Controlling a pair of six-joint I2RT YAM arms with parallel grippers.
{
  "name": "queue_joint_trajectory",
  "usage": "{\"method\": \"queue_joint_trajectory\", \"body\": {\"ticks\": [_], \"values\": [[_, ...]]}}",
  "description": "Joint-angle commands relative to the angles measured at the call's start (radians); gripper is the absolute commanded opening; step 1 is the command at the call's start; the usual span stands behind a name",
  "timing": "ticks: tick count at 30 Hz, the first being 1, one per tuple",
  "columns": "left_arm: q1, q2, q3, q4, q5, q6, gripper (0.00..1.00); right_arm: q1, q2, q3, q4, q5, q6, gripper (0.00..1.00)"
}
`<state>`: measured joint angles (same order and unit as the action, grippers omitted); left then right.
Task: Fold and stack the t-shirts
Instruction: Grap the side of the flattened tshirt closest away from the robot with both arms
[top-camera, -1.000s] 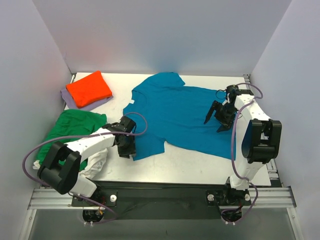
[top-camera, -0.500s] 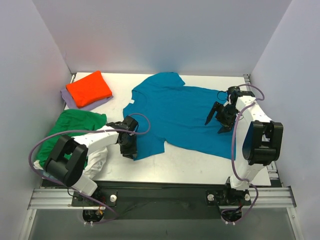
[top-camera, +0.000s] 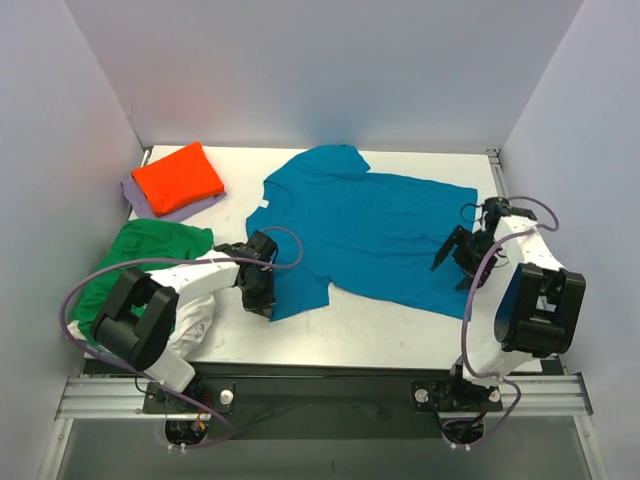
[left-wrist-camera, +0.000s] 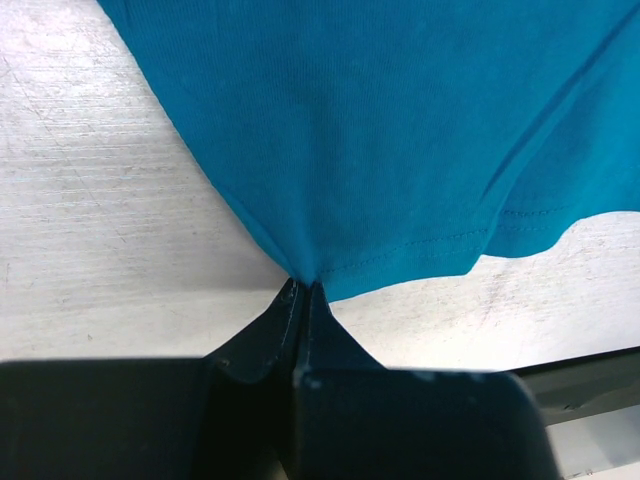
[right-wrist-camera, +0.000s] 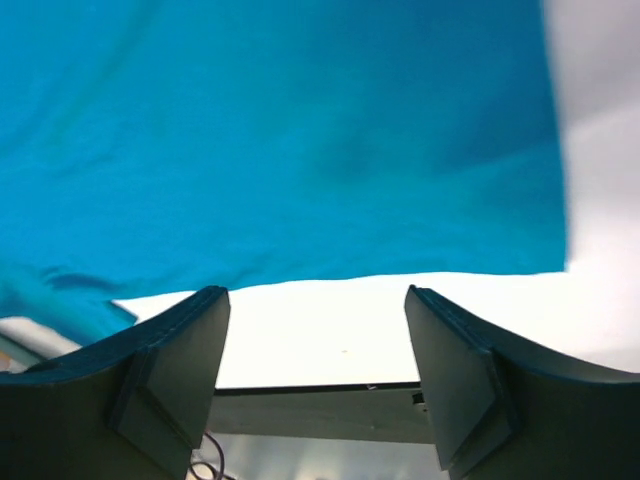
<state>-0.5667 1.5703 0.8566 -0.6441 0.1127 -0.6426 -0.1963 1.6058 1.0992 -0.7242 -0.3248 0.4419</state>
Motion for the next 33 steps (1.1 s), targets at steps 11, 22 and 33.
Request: {"method": "queue_joint_trajectory", "body": {"ticks": [11, 22, 33], "values": [[-0.002, -0.081, 0.038, -0.049, 0.004, 0.012, 0.00, -0.258, -0.086, -0.233, -0.014, 0.141, -0.011, 0.49], [-0.002, -0.112, 0.029, -0.055, 0.051, -0.005, 0.00, -0.301, 0.051, -0.205, 0.023, 0.225, -0.008, 0.38], [-0.001, -0.062, 0.068, -0.062, 0.077, 0.006, 0.00, -0.301, 0.072, -0.234, 0.055, 0.237, 0.023, 0.29]]}}
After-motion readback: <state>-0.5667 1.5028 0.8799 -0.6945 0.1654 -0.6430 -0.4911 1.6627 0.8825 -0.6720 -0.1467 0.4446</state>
